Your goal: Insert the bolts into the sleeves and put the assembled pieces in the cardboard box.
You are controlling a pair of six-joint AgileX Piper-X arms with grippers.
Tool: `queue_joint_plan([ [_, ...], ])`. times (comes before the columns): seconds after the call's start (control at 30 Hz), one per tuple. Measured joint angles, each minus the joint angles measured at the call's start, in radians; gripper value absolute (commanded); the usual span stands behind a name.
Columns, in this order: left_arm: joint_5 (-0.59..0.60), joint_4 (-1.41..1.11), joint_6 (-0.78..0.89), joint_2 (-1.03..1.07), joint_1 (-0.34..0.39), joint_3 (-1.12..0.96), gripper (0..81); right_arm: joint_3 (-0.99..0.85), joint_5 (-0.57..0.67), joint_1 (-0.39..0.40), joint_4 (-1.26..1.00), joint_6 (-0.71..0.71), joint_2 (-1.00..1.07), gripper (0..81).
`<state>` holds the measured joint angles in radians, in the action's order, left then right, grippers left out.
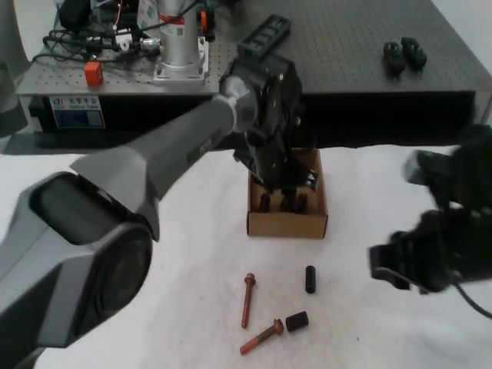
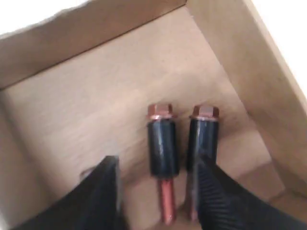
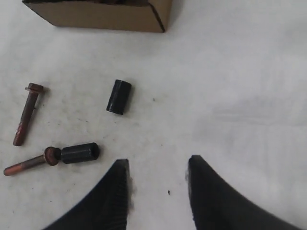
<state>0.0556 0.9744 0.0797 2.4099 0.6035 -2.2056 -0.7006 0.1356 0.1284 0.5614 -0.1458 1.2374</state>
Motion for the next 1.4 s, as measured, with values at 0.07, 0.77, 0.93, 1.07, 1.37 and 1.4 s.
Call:
queue_joint_plan([
  [0.07,-0.033,0.028,-0.002,-0.024,0.0,0.0,36.6,-0.048,-0.007,0.034,0.005,0.0,0.075,29.8],
  [0.77,-0.147,-0.213,-0.021,-0.708,-0.041,0.905,27.0,-0.347,-0.06,0.163,0.015,0.008,0.585,27.2],
  [0.93,-0.039,-0.213,-0.021,-0.708,-0.041,0.945,27.0,-0.354,-0.078,0.164,0.025,0.008,0.601,4.5],
  [1.07,0.028,-0.215,-0.018,-0.708,-0.041,0.974,27.0,-0.356,-0.086,0.164,0.032,0.016,0.601,2.9],
  [1.37,0.205,-0.223,0.011,-0.691,-0.038,1.035,27.0,-0.28,-0.086,0.097,0.073,0.048,0.424,2.9],
  [1.4,0.218,-0.227,0.013,-0.682,-0.037,1.035,27.0,-0.262,-0.086,0.091,0.073,0.047,0.39,2.9],
])
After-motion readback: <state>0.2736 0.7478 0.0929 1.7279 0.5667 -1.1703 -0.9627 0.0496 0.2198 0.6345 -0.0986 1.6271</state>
